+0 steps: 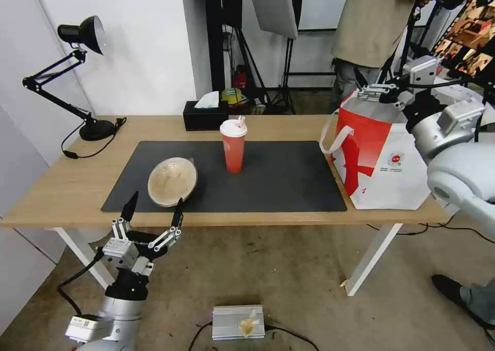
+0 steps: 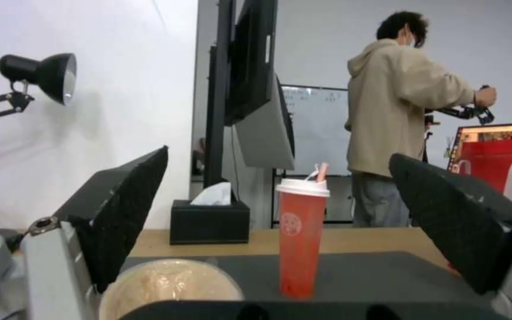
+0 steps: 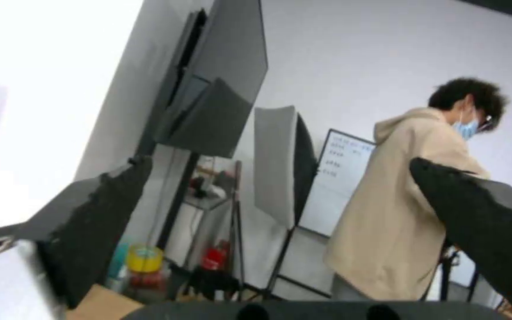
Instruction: Pick up the trash from the table and place it into the takeout bag.
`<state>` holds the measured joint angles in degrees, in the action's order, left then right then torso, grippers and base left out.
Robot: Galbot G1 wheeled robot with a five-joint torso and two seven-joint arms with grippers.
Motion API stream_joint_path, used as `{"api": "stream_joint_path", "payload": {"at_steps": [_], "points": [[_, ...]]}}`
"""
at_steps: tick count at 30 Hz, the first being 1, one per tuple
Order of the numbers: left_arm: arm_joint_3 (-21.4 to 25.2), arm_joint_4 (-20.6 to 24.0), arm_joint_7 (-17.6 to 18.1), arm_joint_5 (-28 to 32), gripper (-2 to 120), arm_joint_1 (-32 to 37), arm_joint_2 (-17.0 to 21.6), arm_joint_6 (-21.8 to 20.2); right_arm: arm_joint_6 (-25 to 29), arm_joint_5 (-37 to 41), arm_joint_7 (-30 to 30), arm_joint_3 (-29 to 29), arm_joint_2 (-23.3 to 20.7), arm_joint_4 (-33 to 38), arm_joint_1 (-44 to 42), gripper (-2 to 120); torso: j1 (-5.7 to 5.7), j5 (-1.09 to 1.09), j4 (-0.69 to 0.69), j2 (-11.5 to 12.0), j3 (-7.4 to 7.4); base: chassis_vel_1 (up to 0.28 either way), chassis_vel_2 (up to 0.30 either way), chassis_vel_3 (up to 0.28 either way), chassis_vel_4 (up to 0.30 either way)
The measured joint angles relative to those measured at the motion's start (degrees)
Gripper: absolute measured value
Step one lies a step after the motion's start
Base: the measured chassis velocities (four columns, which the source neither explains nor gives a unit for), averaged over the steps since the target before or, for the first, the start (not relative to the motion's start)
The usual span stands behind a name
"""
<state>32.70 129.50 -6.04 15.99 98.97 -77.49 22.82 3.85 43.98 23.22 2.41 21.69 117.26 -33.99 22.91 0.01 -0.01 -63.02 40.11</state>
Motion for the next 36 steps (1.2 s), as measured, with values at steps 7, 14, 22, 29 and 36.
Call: {"api": "stream_joint_path", "payload": {"at_steps": [7,14,22,29,36], "points": [[0.86,0.78,0.01,-0.61,100,0.94,-2.13,0.0,3.21,-4.04,-0.29,3.85,4.14,3.1,-9.5,100,0.0,-0.02,0.0,0.0,0.0,0.0,0.0,0.0,0.0],[1.93,1.93,0.01,-2.15,100,2.65,-5.0,0.33,4.05,-7.51,-0.61,0.53,9.06,3.52,-10.31,100,0.0,-0.01,0.02,0.0,0.0,0.0,0.0,0.0,0.0],[2.04,1.66,0.01,-2.76,100,3.02,-6.16,1.23,5.23,-11.56,-2.14,0.28,13.16,4.67,-15.93,100,0.0,-0.02,0.0,0.0,0.0,0.0,0.0,0.0,0.0],[2.38,1.26,0.04,-2.15,100,2.57,-5.83,1.33,6.29,-16.28,-3.15,1.65,16.66,4.95,-22.84,100,0.0,-0.01,0.01,0.0,0.0,0.0,0.0,0.0,0.0],[2.51,0.68,1.17,-1.41,100,1.13,-5.58,1.48,7.2,-21.66,-4.51,4.27,19.71,4.58,-30.92,100,0.0,-0.02,0.01,0.0,0.0,0.0,0.0,0.0,0.0]]}}
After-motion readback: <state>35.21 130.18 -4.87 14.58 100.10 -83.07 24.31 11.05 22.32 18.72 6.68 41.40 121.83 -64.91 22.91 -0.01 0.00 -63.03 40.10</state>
